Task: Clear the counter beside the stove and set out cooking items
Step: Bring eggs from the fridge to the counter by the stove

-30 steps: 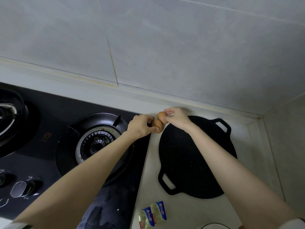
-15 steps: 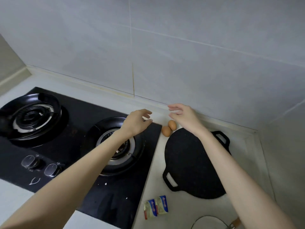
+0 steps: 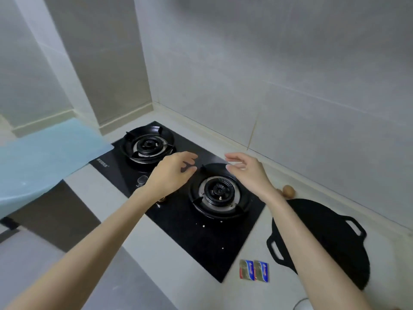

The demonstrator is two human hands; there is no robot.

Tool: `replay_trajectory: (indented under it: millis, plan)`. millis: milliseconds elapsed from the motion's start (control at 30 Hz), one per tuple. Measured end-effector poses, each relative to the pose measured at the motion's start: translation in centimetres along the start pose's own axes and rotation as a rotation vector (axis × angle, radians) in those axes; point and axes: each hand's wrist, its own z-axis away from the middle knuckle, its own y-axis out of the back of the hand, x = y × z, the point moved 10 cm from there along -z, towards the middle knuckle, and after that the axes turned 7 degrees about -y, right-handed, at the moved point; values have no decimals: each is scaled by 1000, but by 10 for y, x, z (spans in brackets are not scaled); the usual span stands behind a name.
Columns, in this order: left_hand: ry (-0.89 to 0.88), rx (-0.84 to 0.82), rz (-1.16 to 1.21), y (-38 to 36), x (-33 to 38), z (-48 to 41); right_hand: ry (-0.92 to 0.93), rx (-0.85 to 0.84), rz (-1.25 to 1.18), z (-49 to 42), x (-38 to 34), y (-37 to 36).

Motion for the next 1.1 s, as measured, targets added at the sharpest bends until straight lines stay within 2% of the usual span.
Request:
replay_trajectory:
  millis: [233,433,733,1100]
  plan:
    - [184,192,-63,114,-46,132,190,-213,24,55,-102,-110]
    - [377,412,-117,218,-66,297,413,-462,26,149,-203,-230]
    - [614,698,-293,330,-28,528,771,-785,-4,328,-335,-372]
    - [901,1044,-500,395,46,744,1135,-1170,-177,525,-451,-462]
